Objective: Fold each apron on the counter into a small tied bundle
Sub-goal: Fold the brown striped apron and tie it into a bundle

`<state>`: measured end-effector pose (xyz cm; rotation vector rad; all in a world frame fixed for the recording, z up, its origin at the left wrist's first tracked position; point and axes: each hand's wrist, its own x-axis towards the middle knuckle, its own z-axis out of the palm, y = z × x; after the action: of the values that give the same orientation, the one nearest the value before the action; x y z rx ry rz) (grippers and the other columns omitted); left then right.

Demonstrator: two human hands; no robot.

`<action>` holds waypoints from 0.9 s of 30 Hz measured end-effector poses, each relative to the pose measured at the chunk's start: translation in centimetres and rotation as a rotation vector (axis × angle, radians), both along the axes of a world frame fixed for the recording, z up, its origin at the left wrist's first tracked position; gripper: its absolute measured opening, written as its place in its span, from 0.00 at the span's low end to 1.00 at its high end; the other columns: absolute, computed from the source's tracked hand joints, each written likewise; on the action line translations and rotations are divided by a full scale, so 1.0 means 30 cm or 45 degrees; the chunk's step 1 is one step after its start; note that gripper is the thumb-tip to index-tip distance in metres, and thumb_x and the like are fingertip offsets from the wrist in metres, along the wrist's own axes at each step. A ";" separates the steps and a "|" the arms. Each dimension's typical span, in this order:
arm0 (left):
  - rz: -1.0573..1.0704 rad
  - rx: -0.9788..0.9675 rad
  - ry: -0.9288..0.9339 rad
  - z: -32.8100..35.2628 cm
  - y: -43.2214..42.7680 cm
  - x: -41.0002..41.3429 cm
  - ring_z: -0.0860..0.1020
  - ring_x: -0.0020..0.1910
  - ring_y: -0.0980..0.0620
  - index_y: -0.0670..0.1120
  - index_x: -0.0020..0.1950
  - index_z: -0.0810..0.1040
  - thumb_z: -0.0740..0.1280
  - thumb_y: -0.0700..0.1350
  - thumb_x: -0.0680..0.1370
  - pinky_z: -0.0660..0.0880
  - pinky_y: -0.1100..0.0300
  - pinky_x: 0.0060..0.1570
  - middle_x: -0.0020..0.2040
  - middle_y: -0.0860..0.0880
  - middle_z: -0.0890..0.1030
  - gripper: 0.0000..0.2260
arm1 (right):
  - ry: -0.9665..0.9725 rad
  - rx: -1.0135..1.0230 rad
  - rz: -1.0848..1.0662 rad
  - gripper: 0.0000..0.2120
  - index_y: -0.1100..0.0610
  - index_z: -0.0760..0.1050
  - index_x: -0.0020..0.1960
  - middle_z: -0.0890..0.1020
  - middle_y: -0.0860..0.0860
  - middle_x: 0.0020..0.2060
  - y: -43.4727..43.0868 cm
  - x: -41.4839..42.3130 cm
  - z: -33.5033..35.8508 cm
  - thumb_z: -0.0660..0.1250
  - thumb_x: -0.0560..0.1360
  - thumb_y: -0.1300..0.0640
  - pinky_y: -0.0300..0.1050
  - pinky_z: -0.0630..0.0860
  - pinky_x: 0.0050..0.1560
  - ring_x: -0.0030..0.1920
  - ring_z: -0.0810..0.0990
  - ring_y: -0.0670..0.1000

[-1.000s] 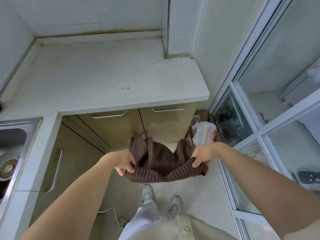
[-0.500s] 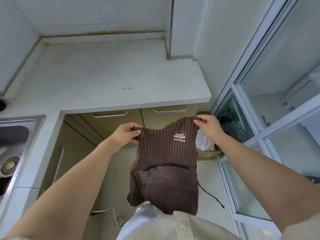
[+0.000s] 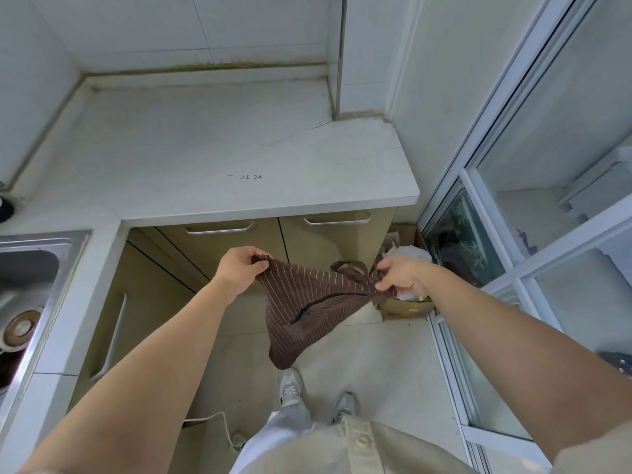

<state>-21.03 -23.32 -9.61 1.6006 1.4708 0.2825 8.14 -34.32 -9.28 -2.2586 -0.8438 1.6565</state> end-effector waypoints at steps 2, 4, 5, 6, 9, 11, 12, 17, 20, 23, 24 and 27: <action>-0.016 -0.044 0.083 -0.004 -0.003 -0.009 0.78 0.37 0.51 0.44 0.53 0.79 0.69 0.41 0.78 0.75 0.62 0.37 0.46 0.47 0.82 0.05 | 0.079 -0.244 0.022 0.25 0.61 0.70 0.70 0.80 0.56 0.56 -0.019 -0.006 0.016 0.69 0.74 0.68 0.46 0.74 0.60 0.57 0.78 0.54; -0.054 -0.060 0.152 -0.002 0.001 -0.010 0.81 0.39 0.50 0.44 0.53 0.77 0.69 0.41 0.78 0.79 0.57 0.44 0.47 0.46 0.83 0.05 | -0.083 -0.111 0.051 0.23 0.59 0.72 0.69 0.79 0.55 0.57 -0.021 -0.001 0.013 0.69 0.75 0.66 0.45 0.73 0.58 0.61 0.76 0.55; -0.049 -0.032 0.162 0.004 0.007 -0.008 0.82 0.41 0.50 0.44 0.52 0.77 0.69 0.41 0.78 0.80 0.55 0.48 0.48 0.45 0.83 0.05 | -0.213 0.108 0.022 0.21 0.58 0.74 0.68 0.78 0.56 0.60 -0.012 0.008 0.007 0.69 0.76 0.65 0.46 0.72 0.61 0.63 0.75 0.55; -0.018 0.031 0.144 0.013 0.015 -0.003 0.83 0.42 0.50 0.45 0.51 0.77 0.69 0.41 0.78 0.80 0.54 0.50 0.48 0.46 0.84 0.04 | -0.316 0.363 -0.049 0.18 0.57 0.76 0.65 0.78 0.56 0.62 0.000 0.018 0.003 0.69 0.76 0.64 0.48 0.71 0.64 0.64 0.75 0.55; 0.198 0.329 -0.046 0.041 0.033 0.026 0.82 0.45 0.51 0.47 0.52 0.77 0.68 0.41 0.79 0.79 0.53 0.52 0.47 0.48 0.83 0.03 | -0.393 0.905 -0.336 0.13 0.56 0.80 0.59 0.81 0.56 0.58 0.040 0.026 0.018 0.70 0.76 0.63 0.48 0.73 0.64 0.57 0.78 0.50; 0.337 0.486 -0.156 0.048 0.039 0.049 0.81 0.47 0.50 0.47 0.52 0.78 0.67 0.41 0.79 0.78 0.54 0.52 0.47 0.48 0.83 0.03 | -0.426 1.025 -0.425 0.12 0.57 0.81 0.59 0.82 0.56 0.55 0.067 0.019 0.021 0.70 0.76 0.62 0.47 0.75 0.61 0.52 0.78 0.48; 0.353 0.516 -0.151 0.045 0.042 0.057 0.81 0.47 0.50 0.46 0.53 0.78 0.66 0.40 0.80 0.78 0.54 0.51 0.47 0.48 0.83 0.04 | -0.435 1.026 -0.414 0.12 0.58 0.81 0.59 0.83 0.56 0.55 0.075 0.015 0.022 0.71 0.76 0.61 0.46 0.75 0.60 0.52 0.78 0.48; -0.522 -0.292 0.558 -0.011 0.020 0.003 0.84 0.40 0.55 0.44 0.58 0.82 0.70 0.39 0.76 0.78 0.67 0.38 0.49 0.48 0.85 0.11 | -0.227 -0.075 0.670 0.14 0.57 0.79 0.63 0.83 0.52 0.49 0.018 0.021 0.023 0.69 0.77 0.59 0.34 0.75 0.40 0.42 0.78 0.47; -0.623 -0.475 0.599 -0.023 -0.008 -0.041 0.85 0.41 0.53 0.43 0.60 0.81 0.71 0.41 0.77 0.80 0.62 0.45 0.51 0.46 0.85 0.12 | -0.058 -0.402 0.752 0.12 0.59 0.80 0.60 0.82 0.55 0.48 -0.023 0.015 -0.015 0.70 0.76 0.60 0.40 0.77 0.45 0.43 0.77 0.50; -0.453 0.000 0.722 -0.012 0.004 -0.036 0.82 0.46 0.50 0.46 0.57 0.83 0.69 0.44 0.78 0.78 0.58 0.50 0.52 0.48 0.84 0.09 | -0.258 0.059 0.540 0.07 0.59 0.80 0.53 0.80 0.53 0.44 -0.002 0.027 -0.042 0.66 0.79 0.58 0.41 0.75 0.47 0.43 0.78 0.49; -0.321 0.123 0.677 -0.005 0.013 -0.031 0.80 0.48 0.49 0.46 0.57 0.83 0.68 0.44 0.79 0.77 0.57 0.50 0.53 0.48 0.84 0.09 | -0.320 0.279 0.361 0.08 0.59 0.80 0.55 0.81 0.53 0.49 0.014 0.034 -0.045 0.66 0.79 0.58 0.43 0.74 0.52 0.50 0.79 0.51; 0.056 0.305 0.407 0.031 0.022 -0.004 0.79 0.44 0.48 0.46 0.57 0.83 0.66 0.42 0.80 0.75 0.56 0.47 0.50 0.47 0.84 0.08 | -0.460 0.818 -0.050 0.11 0.59 0.77 0.61 0.81 0.52 0.55 0.055 0.016 -0.006 0.64 0.80 0.58 0.45 0.74 0.58 0.57 0.78 0.52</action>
<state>-21.16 -22.65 -8.70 1.8720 1.7700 0.2421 8.61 -32.68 -9.47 -2.0868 -1.1892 0.7892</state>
